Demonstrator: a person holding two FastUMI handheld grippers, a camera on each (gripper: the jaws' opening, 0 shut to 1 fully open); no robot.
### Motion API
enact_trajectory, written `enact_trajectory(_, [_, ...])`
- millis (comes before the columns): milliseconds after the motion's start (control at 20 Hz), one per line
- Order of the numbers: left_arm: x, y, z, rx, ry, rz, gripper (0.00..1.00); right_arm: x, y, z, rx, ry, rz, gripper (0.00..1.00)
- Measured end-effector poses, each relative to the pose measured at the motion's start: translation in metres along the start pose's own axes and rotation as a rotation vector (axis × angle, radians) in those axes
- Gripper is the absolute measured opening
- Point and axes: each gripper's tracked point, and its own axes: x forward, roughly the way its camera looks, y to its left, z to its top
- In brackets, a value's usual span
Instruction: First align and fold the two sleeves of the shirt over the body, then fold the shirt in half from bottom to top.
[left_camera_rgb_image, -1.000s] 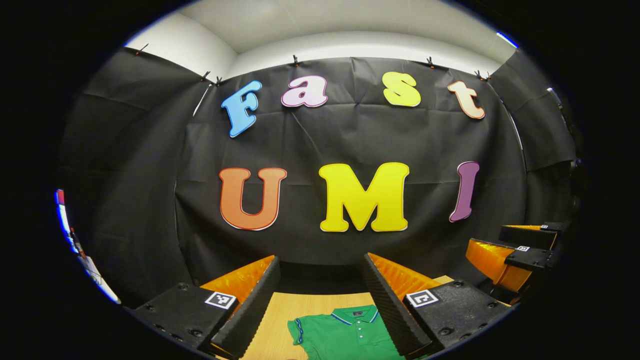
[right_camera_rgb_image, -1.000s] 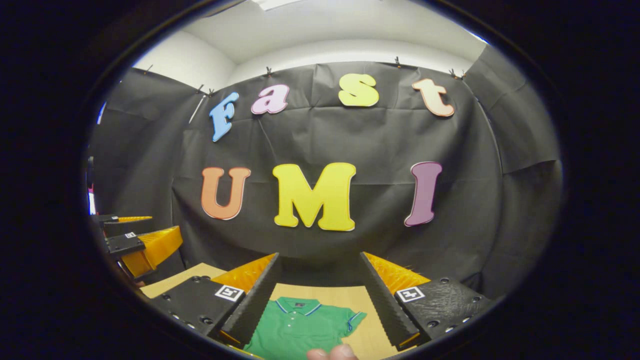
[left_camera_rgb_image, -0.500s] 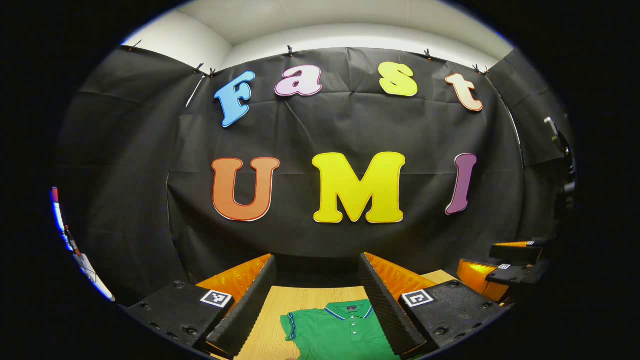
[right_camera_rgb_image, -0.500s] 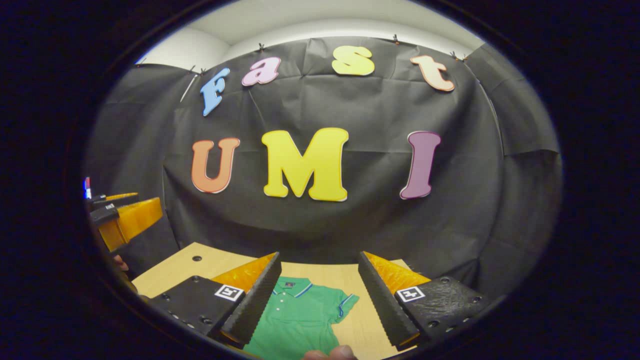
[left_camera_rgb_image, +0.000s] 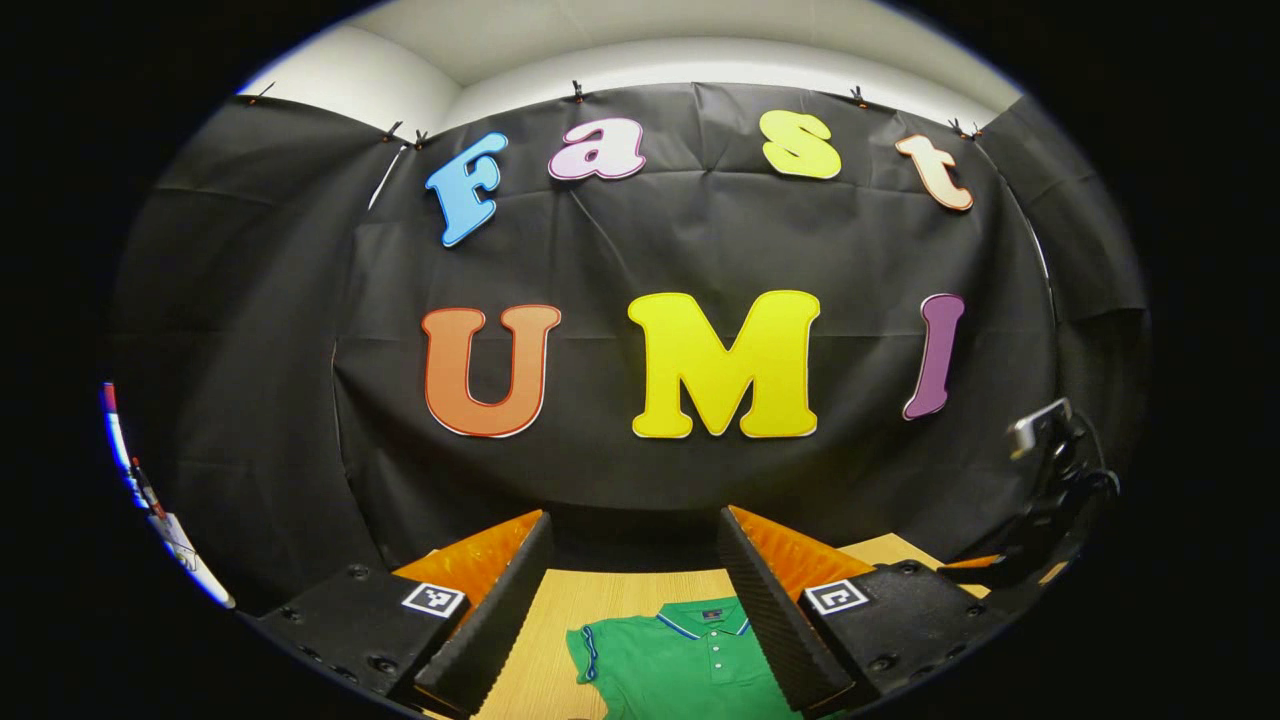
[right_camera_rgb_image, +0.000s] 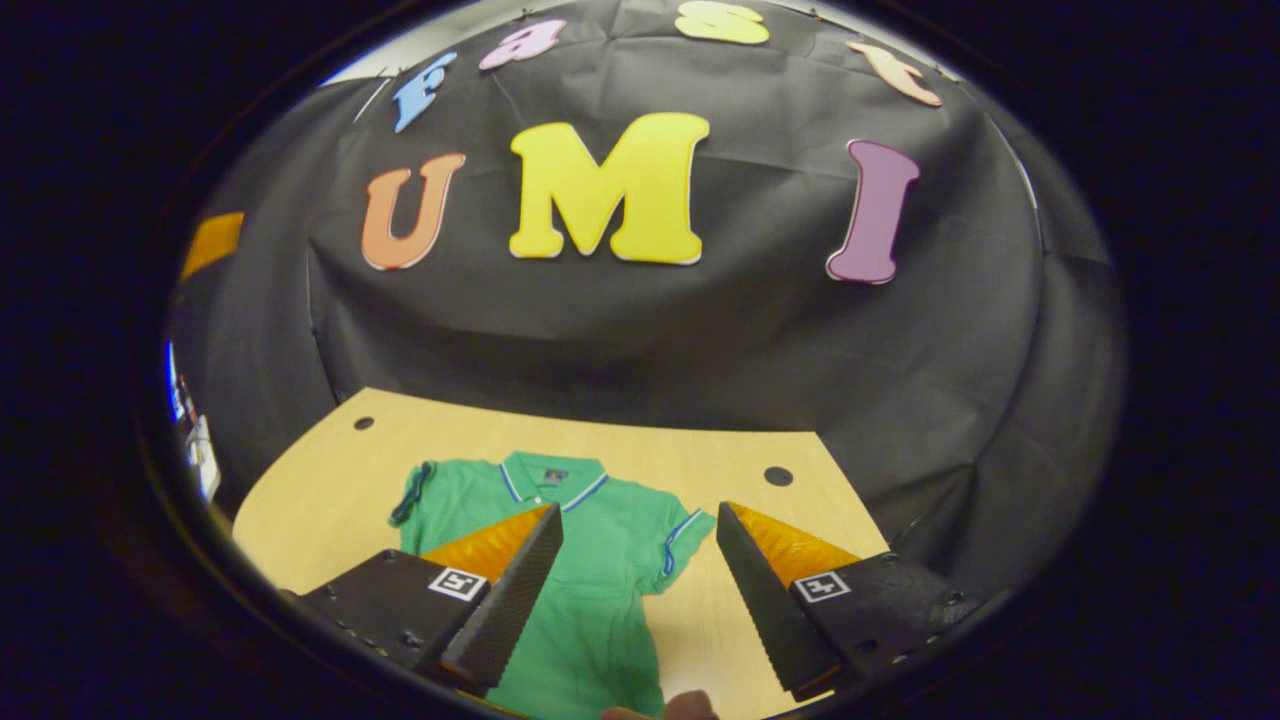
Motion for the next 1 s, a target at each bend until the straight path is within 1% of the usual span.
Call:
enact_trajectory(150, [0.006, 0.005, -0.003, 0.008, 0.006, 0.017, 1.0, 0.042, -0.008, -0.027, -0.01, 0.066, -0.007, 0.96])
enact_trajectory(300, [0.013, 0.004, -0.008, -0.007, 0.028, 0.023, 1.0, 0.082, -0.021, -0.052, -0.023, 0.134, -0.025, 0.95])
enact_trajectory(450, [0.021, 0.006, -0.006, -0.007, 0.02, 0.033, 1.0, 0.119, -0.027, -0.08, 0.02, 0.213, -0.019, 0.94])
enact_trajectory(500, [0.022, 0.008, -0.006, -0.001, 0.021, 0.044, 1.0, 0.13, -0.029, -0.089, 0.027, 0.236, -0.018, 0.96])
enact_trajectory(550, [0.023, 0.01, -0.008, 0.001, 0.027, 0.055, 1.0, 0.14, -0.03, -0.096, 0.037, 0.253, -0.011, 0.93])
enact_trajectory(600, [0.023, 0.011, -0.009, 0.0, 0.032, 0.066, 1.0, 0.148, -0.033, -0.105, 0.037, 0.279, -0.021, 0.93])
enact_trajectory(650, [0.022, 0.013, -0.01, -0.002, 0.036, 0.075, 1.0, 0.155, -0.034, -0.112, 0.047, 0.298, -0.013, 0.87])
enact_trajectory(700, [0.023, 0.014, -0.011, -0.005, 0.044, 0.082, 1.0, 0.161, -0.032, -0.119, 0.067, 0.321, -0.011, 0.87])
enact_trajectory(750, [0.023, 0.014, -0.016, -0.009, 0.058, 0.088, 1.0, 0.164, -0.033, -0.125, 0.091, 0.345, -0.008, 0.8])
enact_trajectory(850, [0.023, 0.015, -0.023, -0.011, 0.08, 0.1, 1.0, 0.167, -0.032, -0.133, 0.134, 0.388, 0.006, 0.79])
enact_trajectory(950, [0.023, 0.016, -0.026, -0.003, 0.092, 0.108, 1.0, 0.176, -0.031, -0.147, 0.154, 0.417, 0.012, 0.58])
enact_trajectory(1000, [0.023, 0.016, -0.026, 0.002, 0.094, 0.11, 1.0, 0.177, -0.03, -0.149, 0.163, 0.429, 0.017, 0.59])
